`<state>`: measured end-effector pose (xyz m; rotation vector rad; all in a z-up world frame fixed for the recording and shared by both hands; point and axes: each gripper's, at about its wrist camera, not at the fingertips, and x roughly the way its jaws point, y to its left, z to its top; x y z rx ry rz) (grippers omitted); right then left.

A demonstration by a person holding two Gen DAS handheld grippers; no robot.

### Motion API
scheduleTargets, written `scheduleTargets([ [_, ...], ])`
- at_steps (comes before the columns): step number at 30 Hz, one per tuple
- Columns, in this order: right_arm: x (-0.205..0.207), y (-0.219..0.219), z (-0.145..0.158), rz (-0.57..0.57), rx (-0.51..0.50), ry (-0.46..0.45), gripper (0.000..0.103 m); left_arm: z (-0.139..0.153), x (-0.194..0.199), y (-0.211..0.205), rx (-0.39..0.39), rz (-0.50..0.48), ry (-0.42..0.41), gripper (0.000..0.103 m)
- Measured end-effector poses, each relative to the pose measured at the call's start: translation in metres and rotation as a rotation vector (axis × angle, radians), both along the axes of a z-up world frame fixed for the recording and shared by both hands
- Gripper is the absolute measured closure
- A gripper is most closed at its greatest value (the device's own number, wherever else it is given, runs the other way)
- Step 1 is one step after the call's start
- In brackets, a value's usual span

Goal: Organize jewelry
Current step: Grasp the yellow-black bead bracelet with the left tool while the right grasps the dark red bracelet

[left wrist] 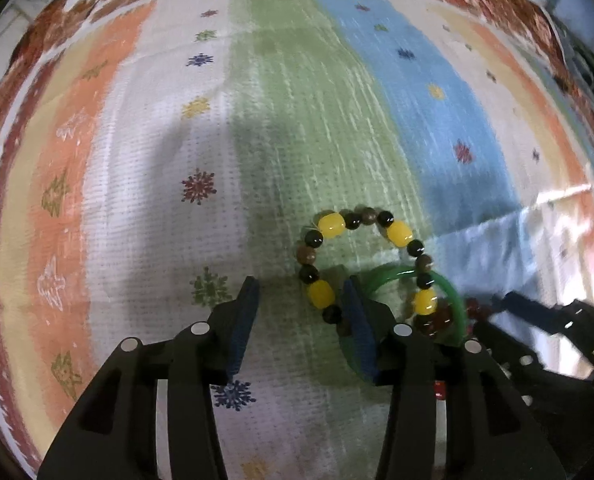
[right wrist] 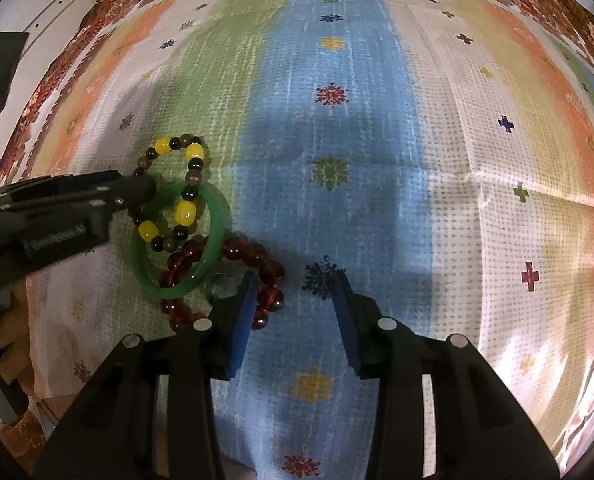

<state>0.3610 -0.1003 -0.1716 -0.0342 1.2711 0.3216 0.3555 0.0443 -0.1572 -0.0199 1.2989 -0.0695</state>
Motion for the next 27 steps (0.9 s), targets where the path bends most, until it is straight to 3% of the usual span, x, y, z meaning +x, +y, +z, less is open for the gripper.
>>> scheduleTargets([
  [3, -0.001, 0.002, 0.0, 0.016, -0.014, -0.008, 0.063, -0.003, 0.0, -0.006, 0.04, -0.032, -0.005, 0.06],
  [6, -0.001, 0.004, 0.0, 0.032, -0.022, -0.012, 0.063, -0.004, 0.0, -0.007, 0.048, -0.041, 0.001, 0.07],
  [9, -0.002, 0.007, -0.001, 0.048, -0.009, -0.002, 0.078, -0.004, -0.001, -0.006, 0.057, -0.043, -0.001, 0.084],
  [10, -0.003, 0.009, -0.001, 0.062, 0.006, 0.01, 0.087, -0.004, -0.002, -0.006, 0.055, -0.043, -0.002, 0.086],
  [11, -0.004, 0.012, -0.002, 0.075, 0.013, 0.018, 0.088, -0.004, -0.002, -0.006, 0.05, -0.046, -0.004, 0.091],
  [18, -0.002, 0.008, 0.001, 0.075, 0.053, 0.039, 0.088, 0.003, -0.007, 0.006, -0.044, -0.032, 0.006, 0.092],
  [27, -0.01, 0.006, 0.028, 0.078, 0.087, -0.008, 0.088, 0.041, -0.016, 0.012, -0.09, -0.031, -0.071, 0.091],
])
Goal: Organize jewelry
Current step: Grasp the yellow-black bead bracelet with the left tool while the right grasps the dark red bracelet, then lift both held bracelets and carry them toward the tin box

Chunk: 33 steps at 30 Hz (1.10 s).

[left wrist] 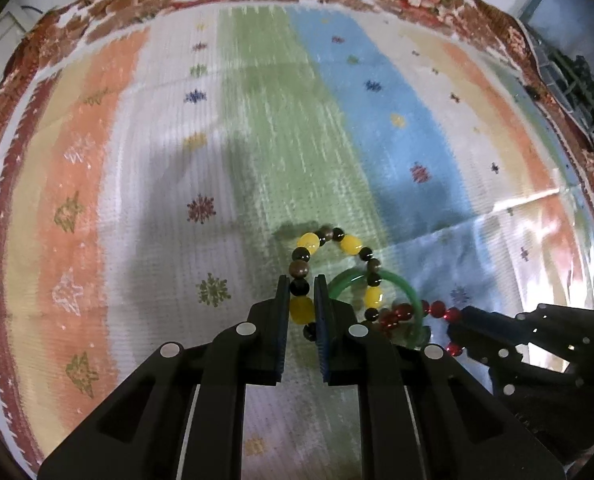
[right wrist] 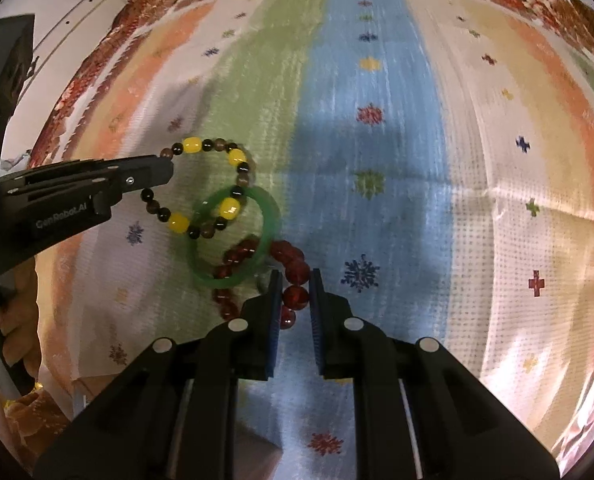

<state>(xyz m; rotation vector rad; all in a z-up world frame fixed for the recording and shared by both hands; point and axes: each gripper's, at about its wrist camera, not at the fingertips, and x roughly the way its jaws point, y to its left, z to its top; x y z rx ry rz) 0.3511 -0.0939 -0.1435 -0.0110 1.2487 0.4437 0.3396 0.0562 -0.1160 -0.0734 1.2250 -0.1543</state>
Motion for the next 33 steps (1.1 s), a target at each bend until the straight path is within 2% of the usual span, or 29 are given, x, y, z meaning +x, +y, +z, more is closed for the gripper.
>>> scheduleTargets([
  [13, -0.026, 0.016, 0.041, 0.07, 0.024, -0.092, 0.088, 0.032, -0.028, 0.0, -0.019, -0.006, -0.062, 0.091],
  [22, -0.037, 0.01, 0.05, 0.062, 0.037, -0.108, 0.088, 0.048, -0.047, -0.009, -0.033, -0.016, -0.095, 0.091],
  [33, -0.058, 0.002, 0.061, 0.061, 0.05, -0.127, 0.088, 0.052, -0.067, -0.024, -0.013, -0.056, -0.105, 0.091],
])
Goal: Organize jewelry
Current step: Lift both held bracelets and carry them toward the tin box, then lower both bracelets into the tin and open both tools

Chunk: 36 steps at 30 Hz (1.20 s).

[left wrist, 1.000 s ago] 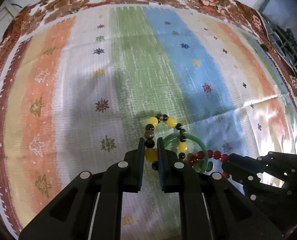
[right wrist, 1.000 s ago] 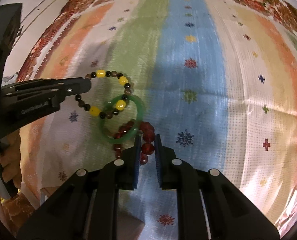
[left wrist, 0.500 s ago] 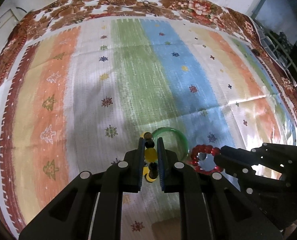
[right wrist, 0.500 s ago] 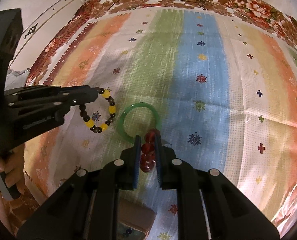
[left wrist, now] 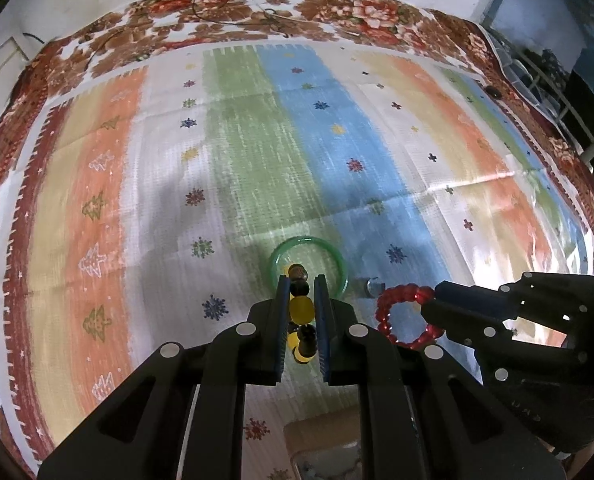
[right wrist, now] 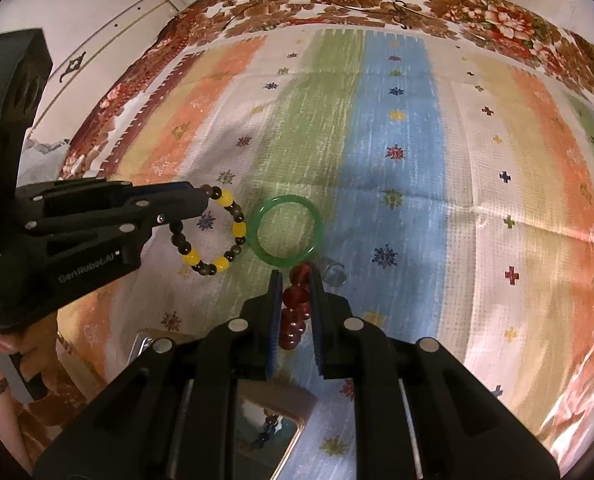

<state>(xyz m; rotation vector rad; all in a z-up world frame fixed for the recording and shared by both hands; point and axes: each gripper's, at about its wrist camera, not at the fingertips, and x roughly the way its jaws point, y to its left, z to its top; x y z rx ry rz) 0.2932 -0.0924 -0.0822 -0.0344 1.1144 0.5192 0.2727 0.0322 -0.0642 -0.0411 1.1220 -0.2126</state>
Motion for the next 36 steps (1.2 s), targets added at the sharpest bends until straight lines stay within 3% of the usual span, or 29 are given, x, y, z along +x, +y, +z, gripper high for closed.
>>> scheduleTargets([
  [19, -0.024, -0.002, 0.018, -0.005, -0.027, -0.068, 0.088, 0.025, -0.037, -0.005, -0.028, -0.013, -0.067, 0.091],
  [36, -0.064, -0.017, 0.047, 0.009, 0.026, -0.135, 0.088, 0.056, -0.085, -0.012, -0.053, -0.061, -0.172, 0.091],
])
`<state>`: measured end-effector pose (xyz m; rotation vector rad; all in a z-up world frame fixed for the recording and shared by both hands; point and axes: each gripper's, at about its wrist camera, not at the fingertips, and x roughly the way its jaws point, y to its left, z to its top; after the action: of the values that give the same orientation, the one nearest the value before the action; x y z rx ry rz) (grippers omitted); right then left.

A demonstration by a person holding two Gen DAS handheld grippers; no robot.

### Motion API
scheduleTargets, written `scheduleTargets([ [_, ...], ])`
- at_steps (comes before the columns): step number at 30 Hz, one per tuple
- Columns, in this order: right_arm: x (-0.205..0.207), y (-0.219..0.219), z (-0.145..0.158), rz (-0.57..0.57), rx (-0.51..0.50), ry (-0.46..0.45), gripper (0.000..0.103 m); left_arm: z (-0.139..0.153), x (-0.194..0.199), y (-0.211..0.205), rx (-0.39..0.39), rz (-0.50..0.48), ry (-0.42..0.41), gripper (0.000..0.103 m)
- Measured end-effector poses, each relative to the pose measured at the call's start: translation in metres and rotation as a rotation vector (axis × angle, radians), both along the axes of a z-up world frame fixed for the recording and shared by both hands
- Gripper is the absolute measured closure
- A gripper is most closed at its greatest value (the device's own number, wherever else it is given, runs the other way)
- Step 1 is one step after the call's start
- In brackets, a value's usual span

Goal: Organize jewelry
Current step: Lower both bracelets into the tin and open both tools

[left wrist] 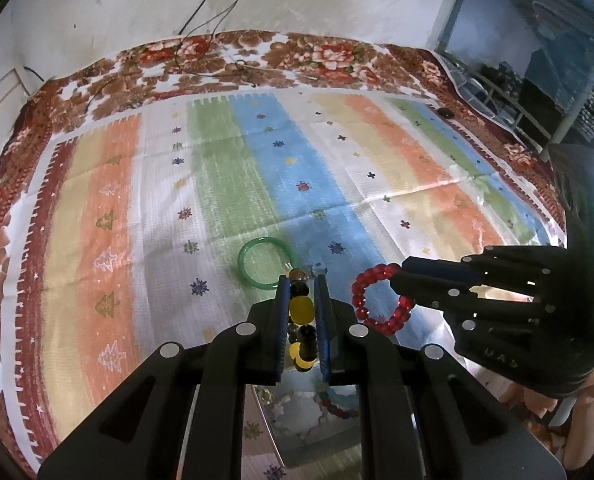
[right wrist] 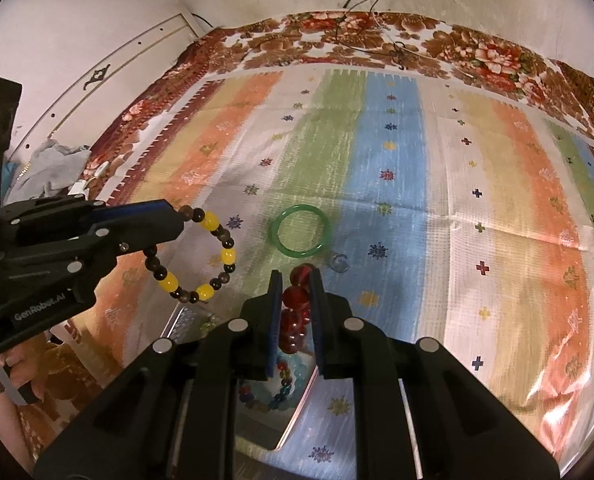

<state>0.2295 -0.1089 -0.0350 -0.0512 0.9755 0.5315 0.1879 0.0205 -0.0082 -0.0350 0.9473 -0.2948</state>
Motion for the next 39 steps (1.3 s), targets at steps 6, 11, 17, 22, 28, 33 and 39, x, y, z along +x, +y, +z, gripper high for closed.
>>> scheduleTargets([
  [6, -0.022, 0.005, 0.01, 0.053, 0.004, -0.031, 0.088, 0.001, -0.016, -0.003, 0.006, -0.015, -0.016, 0.091],
  [11, -0.034, 0.005, 0.009, 0.069, 0.008, -0.029, 0.088, 0.0, -0.026, -0.005, 0.013, -0.026, -0.02, 0.091],
  [17, -0.051, 0.005, 0.006, 0.083, -0.007, -0.039, 0.088, -0.004, -0.038, -0.008, 0.023, -0.036, -0.021, 0.091],
  [22, -0.061, 0.008, 0.003, 0.109, -0.016, -0.04, 0.088, -0.007, -0.049, -0.013, 0.041, -0.047, -0.024, 0.091],
  [28, -0.062, 0.011, 0.001, 0.12, -0.024, -0.039, 0.088, -0.007, -0.049, -0.015, 0.039, -0.051, -0.021, 0.091],
  [33, -0.062, 0.01, 0.005, 0.121, -0.001, -0.044, 0.088, -0.007, -0.049, -0.013, 0.042, -0.048, -0.021, 0.091],
  [39, -0.06, 0.01, 0.0, 0.121, -0.019, -0.032, 0.088, -0.007, -0.049, -0.012, 0.045, -0.042, -0.023, 0.091],
])
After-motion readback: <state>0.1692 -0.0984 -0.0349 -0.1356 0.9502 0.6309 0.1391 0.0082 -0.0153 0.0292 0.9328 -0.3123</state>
